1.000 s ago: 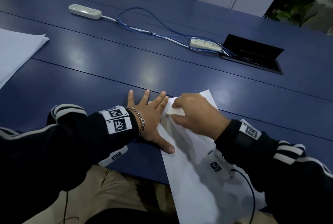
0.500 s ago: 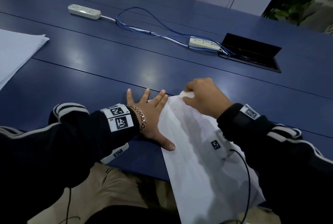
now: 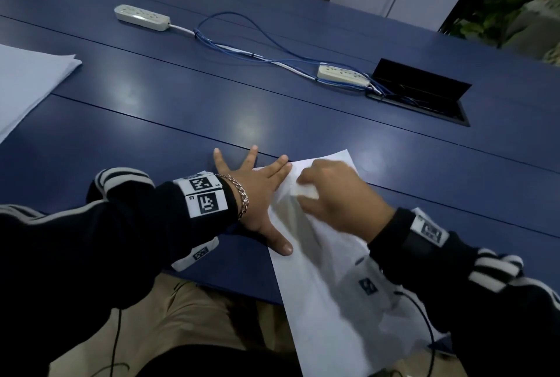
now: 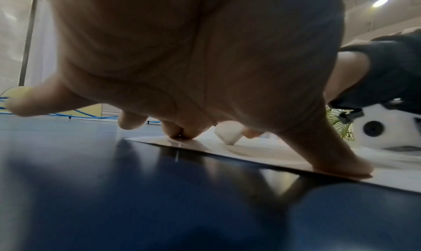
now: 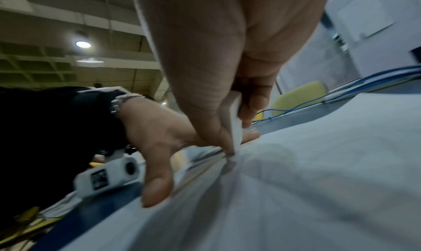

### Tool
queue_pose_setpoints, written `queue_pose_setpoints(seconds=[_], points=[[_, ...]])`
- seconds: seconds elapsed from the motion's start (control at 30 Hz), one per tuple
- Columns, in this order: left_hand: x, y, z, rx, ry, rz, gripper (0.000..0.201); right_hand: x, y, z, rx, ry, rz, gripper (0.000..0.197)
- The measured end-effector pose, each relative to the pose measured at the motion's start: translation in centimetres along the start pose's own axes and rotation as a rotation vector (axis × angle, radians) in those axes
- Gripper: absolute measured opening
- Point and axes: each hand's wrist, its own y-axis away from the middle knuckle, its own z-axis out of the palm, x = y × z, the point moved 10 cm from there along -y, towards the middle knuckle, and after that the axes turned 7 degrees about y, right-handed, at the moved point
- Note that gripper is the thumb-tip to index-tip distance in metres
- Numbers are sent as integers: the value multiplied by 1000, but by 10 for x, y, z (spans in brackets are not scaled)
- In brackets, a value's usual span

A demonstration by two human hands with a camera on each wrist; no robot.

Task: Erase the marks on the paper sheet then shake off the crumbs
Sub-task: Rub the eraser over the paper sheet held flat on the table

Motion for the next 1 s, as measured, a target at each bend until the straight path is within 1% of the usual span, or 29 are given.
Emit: queue_pose_setpoints(seconds=[0.07, 0.1, 0.13, 0.23, 0.3, 0.37, 0.47, 0.53, 0.63, 0.67, 0.8, 0.9, 1.0], points=[[1, 0, 0, 0, -13, -3, 168, -21, 9, 3, -42, -12, -92, 26], [1, 0, 0, 3, -16, -2, 168, -18, 8, 2, -52, -14, -95, 26], [1, 0, 0, 5, -16, -1, 168, -7, 3, 0, -47, -16, -69, 27], [0, -1, 0, 8, -16, -1, 168, 36, -12, -9, -17, -8, 84, 32], [-1, -2, 0, 3, -12, -9, 168, 39, -14, -10, 20, 14, 120, 32], [-2, -1, 1, -5, -7, -15, 168, 21, -7, -4, -2, 47, 79, 32], [-1, 0, 2, -22, -7, -21, 168, -9, 6, 2, -72, 0, -67, 32], [0, -1, 2, -24, -14, -20, 168, 0, -1, 1, -77, -28, -72, 32], [-1, -1, 2, -22, -15, -20, 169, 30, -16, -5, -25, 6, 46, 38], [-2, -2, 2, -21, -12, -20, 169, 35, -18, -5, -4, 17, 64, 39], [-2, -2, 2, -22, -9, -3, 168, 24, -12, -1, -13, 101, 96, 29], [-4, 1, 2, -14, -14, 29, 161, 41, -13, -4, -38, 42, 143, 34], [-8, 6, 6, -7, -2, 47, 157, 59, -15, -5, -23, 14, 183, 33]])
